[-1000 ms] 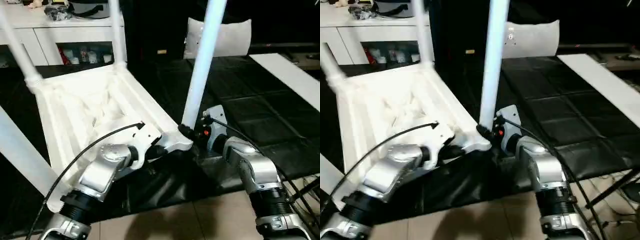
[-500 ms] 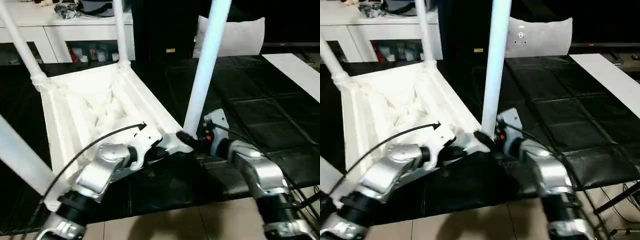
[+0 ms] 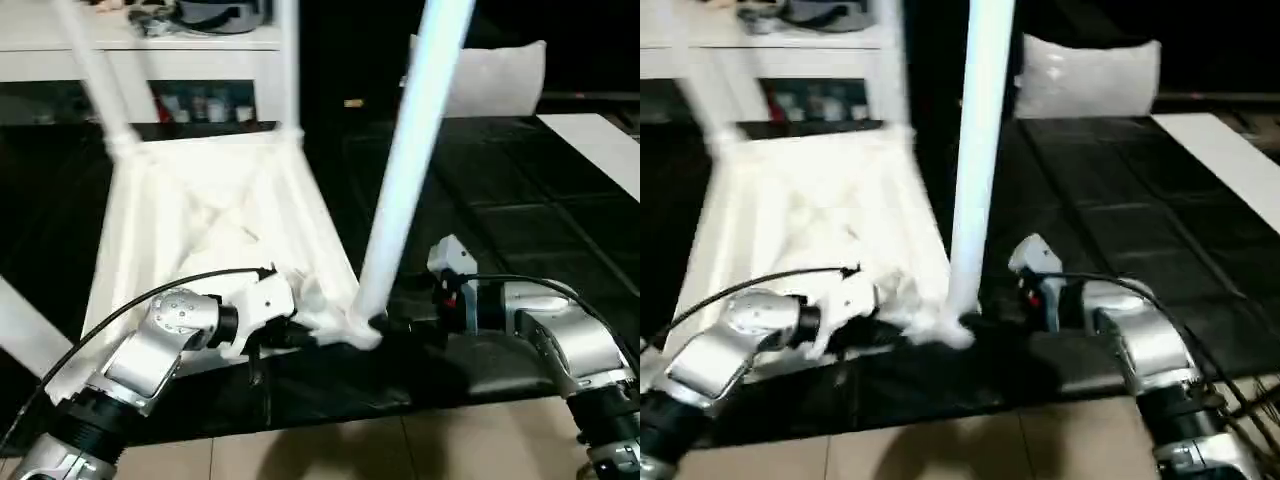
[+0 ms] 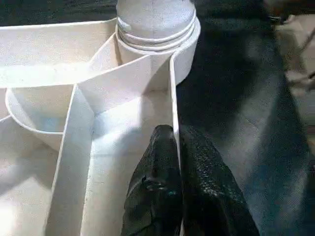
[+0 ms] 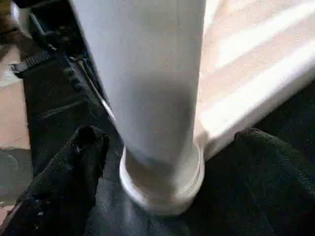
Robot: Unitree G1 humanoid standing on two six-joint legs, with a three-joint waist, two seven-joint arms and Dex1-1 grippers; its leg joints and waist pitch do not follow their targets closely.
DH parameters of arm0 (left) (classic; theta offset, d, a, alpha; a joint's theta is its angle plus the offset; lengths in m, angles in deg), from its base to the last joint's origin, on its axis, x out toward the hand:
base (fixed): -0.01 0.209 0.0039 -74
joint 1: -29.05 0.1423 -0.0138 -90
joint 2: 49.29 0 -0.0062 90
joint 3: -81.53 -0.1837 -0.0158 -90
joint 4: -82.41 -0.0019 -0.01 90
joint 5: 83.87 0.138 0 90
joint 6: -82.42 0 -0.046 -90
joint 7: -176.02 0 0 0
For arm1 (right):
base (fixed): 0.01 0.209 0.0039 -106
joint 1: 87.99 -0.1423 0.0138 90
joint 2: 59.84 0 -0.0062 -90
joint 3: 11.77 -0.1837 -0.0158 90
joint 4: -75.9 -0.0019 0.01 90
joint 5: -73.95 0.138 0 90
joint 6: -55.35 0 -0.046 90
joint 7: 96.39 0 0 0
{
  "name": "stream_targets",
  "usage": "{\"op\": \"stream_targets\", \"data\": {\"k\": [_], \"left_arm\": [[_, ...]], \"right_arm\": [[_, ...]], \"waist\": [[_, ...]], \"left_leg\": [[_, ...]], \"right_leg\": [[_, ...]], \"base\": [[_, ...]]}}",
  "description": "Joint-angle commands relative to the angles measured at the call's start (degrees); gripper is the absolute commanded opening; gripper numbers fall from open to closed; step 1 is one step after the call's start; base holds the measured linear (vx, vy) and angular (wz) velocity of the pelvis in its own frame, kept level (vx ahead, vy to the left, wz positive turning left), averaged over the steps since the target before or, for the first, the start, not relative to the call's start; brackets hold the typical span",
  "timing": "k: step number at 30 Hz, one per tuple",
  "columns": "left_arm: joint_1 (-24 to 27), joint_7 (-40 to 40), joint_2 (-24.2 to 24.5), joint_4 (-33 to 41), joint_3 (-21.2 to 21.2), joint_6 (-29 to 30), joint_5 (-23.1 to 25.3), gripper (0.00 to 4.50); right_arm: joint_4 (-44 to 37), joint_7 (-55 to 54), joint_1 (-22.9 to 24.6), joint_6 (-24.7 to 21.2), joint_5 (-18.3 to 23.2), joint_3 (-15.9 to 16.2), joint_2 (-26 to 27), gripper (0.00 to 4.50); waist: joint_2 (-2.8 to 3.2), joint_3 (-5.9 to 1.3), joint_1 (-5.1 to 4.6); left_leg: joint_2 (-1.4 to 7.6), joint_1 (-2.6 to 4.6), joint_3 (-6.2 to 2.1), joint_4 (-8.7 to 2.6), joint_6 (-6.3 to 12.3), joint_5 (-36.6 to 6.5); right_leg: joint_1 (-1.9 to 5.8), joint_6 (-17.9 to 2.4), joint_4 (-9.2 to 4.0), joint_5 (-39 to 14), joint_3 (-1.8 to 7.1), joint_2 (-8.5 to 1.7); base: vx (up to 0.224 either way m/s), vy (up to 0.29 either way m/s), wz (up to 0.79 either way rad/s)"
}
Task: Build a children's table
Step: Rotate leg to tighten
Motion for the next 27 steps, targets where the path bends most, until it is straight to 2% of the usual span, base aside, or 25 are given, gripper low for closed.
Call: {"op": "stream_targets", "data": {"k": [1,3,4,5,13,14,16,17,21,24,25,27], "left_arm": [[-0.57,-3.86,0.65,0.62,-3.15,-1.79,0.29,0.00],[-1.12,-6.31,1.74,0.27,-3.96,-3.33,0.15,0.00],[-1.30,-7.16,2.07,0.24,-4.20,-3.77,0.12,0.00],[-1.48,-7.99,2.33,0.28,-4.38,-4.06,0.08,0.00],[-1.61,-8.97,2.54,0.35,-4.78,-4.56,-0.01,0.00],[-1.61,-8.97,2.54,0.35,-4.78,-4.56,-0.01,0.00],[-1.58,-9.14,2.44,0.05,-4.74,-4.82,0.02,0.00],[-1.64,-9.18,2.34,-0.25,-4.68,-5.00,0.11,0.00],[-1.77,-8.62,2.04,-0.77,-4.49,-5.26,0.42,0.00],[-1.46,-8.15,1.50,-0.58,-4.04,-4.33,-0.26,0.00],[-0.95,-7.38,0.94,-0.08,-3.52,-3.16,-0.96,0.00],[-0.68,-6.84,0.63,0.23,-3.20,-2.36,-1.25,0.00]], "right_arm": [[1.06,3.00,-1.12,1.00,0.64,0.75,-1.02,4.19],[1.63,6.19,-1.64,1.29,1.70,1.79,-1.33,4.09],[1.75,7.29,-1.77,1.31,2.13,2.15,-1.35,3.87],[1.99,8.08,-1.87,1.48,2.35,2.45,-1.25,3.78],[3.43,10.88,-2.02,1.82,2.44,3.47,-0.40,3.25],[3.43,10.88,-2.02,1.82,2.44,3.47,-0.40,3.01],[3.67,11.58,-2.11,1.86,2.57,3.74,-0.48,3.01],[3.42,12.01,-1.98,1.59,2.81,3.84,-0.61,2.80],[2.72,12.62,-1.43,1.06,3.07,4.00,-0.93,2.54],[1.95,13.05,-0.83,0.08,3.80,3.87,-0.82,2.21],[0.97,12.27,-0.34,-1.04,4.67,3.35,-0.34,2.16],[0.38,11.41,-0.01,-1.59,4.98,3.00,0.10,2.10]], "waist": [[-0.27,-3.24,-0.23],[-0.37,-3.33,-0.03],[-0.32,-3.35,0.02],[-0.53,-3.33,0.07],[-0.39,-3.33,0.83],[-0.47,-3.36,0.79],[-0.46,-3.38,0.82],[-0.42,-3.39,0.82],[-0.51,-3.41,0.87],[-0.58,-3.39,0.90],[-0.79,-3.39,0.91],[-0.74,-3.37,0.93]], "left_leg": [[1.80,-0.97,-0.02,-3.90,4.11,-3.25],[1.80,-0.97,-0.06,-3.86,4.23,-2.97],[1.82,-1.09,-0.07,-3.85,4.36,-2.62],[1.84,-1.07,-0.02,-3.81,4.42,-2.48],[1.91,-0.93,0.10,-3.88,3.37,-3.26],[1.93,-0.96,0.10,-3.88,3.34,-3.19],[1.90,-0.96,0.10,-3.87,3.26,-2.95],[1.90,-0.96,0.11,-3.84,3.30,-3.01],[1.86,-0.94,0.15,-3.83,3.32,-3.05],[1.86,-0.96,0.17,-3.82,3.27,-2.94],[1.82,-1.00,0.22,-3.82,3.29,-2.72],[1.85,-1.04,0.20,-3.83,3.27,-2.45]], "right_leg": [[3.91,-5.13,-3.66,-17.54,4.24,-3.88],[3.95,-5.52,-3.51,-16.65,4.27,-3.93],[4.03,-5.67,-3.31,-15.87,4.34,-3.91],[3.99,-5.82,-3.26,-15.50,4.35,-3.93],[3.90,-5.40,-3.43,-17.47,4.36,-4.04],[3.93,-5.32,-3.44,-17.27,4.38,-4.02],[3.94,-5.30,-3.36,-16.86,4.40,-3.99],[3.94,-5.29,-3.38,-16.76,4.39,-3.97],[3.95,-5.03,-3.44,-17.12,4.37,-3.94],[3.93,-4.91,-3.48,-17.41,4.38,-3.95],[3.99,-4.65,-3.45,-17.55,4.40,-3.92],[3.97,-4.61,-3.45,-17.55,4.40,-3.95]], "base": [[0.000,0.000,0.00],[0.000,0.000,0.00],[0.000,0.000,0.00],[0.000,0.000,0.00],[0.000,0.000,0.00],[0.000,0.000,0.00],[0.000,0.000,0.00],[0.000,0.000,0.00],[0.000,0.000,0.00],[0.000,0.000,0.00],[0.000,0.000,0.00],[0.000,0.000,0.00]]}}
